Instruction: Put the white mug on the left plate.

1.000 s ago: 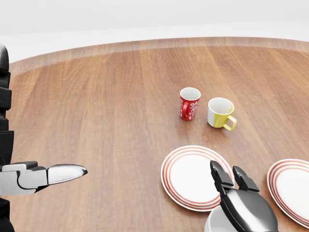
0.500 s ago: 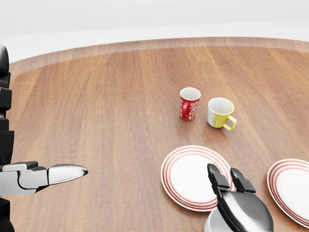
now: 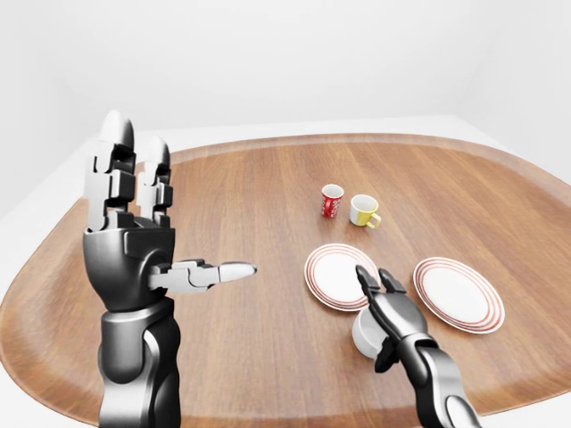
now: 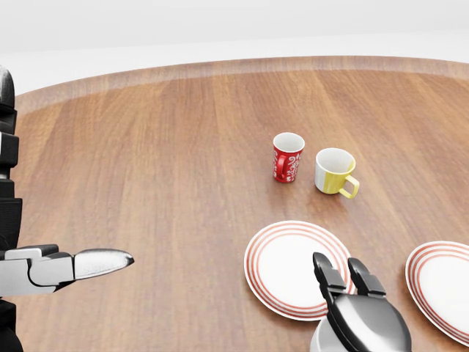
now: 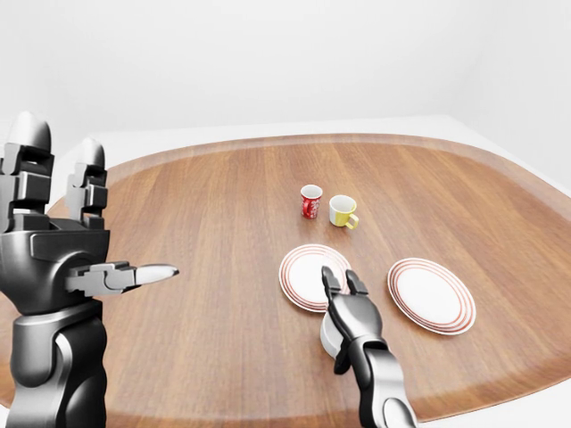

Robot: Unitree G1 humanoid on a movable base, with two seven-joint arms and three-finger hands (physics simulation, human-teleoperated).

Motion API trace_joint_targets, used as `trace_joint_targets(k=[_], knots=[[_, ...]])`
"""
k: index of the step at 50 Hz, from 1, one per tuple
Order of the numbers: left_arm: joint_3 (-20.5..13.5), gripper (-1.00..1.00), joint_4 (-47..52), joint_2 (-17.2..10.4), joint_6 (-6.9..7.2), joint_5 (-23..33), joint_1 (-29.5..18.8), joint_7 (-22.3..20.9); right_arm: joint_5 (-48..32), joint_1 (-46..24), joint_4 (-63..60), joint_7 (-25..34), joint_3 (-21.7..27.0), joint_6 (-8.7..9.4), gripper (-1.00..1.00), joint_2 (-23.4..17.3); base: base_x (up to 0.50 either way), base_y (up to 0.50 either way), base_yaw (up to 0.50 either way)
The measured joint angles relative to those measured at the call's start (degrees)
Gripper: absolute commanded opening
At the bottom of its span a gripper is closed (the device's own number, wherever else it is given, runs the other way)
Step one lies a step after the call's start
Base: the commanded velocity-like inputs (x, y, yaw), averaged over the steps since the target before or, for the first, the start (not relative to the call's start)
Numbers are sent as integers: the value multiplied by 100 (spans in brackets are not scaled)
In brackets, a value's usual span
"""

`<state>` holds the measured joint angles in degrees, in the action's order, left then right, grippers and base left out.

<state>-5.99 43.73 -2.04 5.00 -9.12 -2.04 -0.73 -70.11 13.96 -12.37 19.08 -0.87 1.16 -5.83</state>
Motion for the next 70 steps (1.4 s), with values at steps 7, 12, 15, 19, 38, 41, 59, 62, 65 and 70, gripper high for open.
trace_joint_targets(k=[7, 12, 15, 19, 38, 41, 59, 62, 65, 70], knots=[[-3, 89, -3, -1, 0, -1, 0, -2, -48, -9, 76, -58, -27, -6, 100, -11, 0, 0, 0], [0, 90, -3, 0, 0, 1, 4, -3, -88, -16, 106, -80, -56, -6, 100, -14, 0, 0, 0], [-2, 89, -3, 0, 0, 0, 3, -3, -109, -24, 130, -95, -71, -7, 100, -18, 0, 0, 0], [-1, 89, -3, 0, 0, 0, 3, -2, -143, -30, 155, -110, -88, -7, 100, -25, 0, 0, 0], [-5, 89, 7, 0, 0, -2, 4, 2, -263, -114, 446, -213, -176, 33, 100, -42, 0, 0, 0], [-6, 89, 9, -1, 0, -1, 4, 2, -267, -132, 504, -232, -190, 43, 100, -47, 0, 0, 0], [-11, 89, -1, -1, 0, -1, 8, 0, -272, -221, 850, -371, -274, 39, -84, -89, 0, 0, 0], [-13, 89, -9, -1, 0, -1, 7, 0, -278, -222, 733, -303, -290, 19, -100, -99, 0, 0, 0], [-14, 89, -19, -1, 0, -1, 7, 0, -305, -217, 800, -333, -298, -18, -100, -108, 0, 0, 0], [-17, 90, -31, -2, 0, -2, 5, 1, -284, -193, 830, -321, -316, -61, -100, -114, 0, 0, 0]])
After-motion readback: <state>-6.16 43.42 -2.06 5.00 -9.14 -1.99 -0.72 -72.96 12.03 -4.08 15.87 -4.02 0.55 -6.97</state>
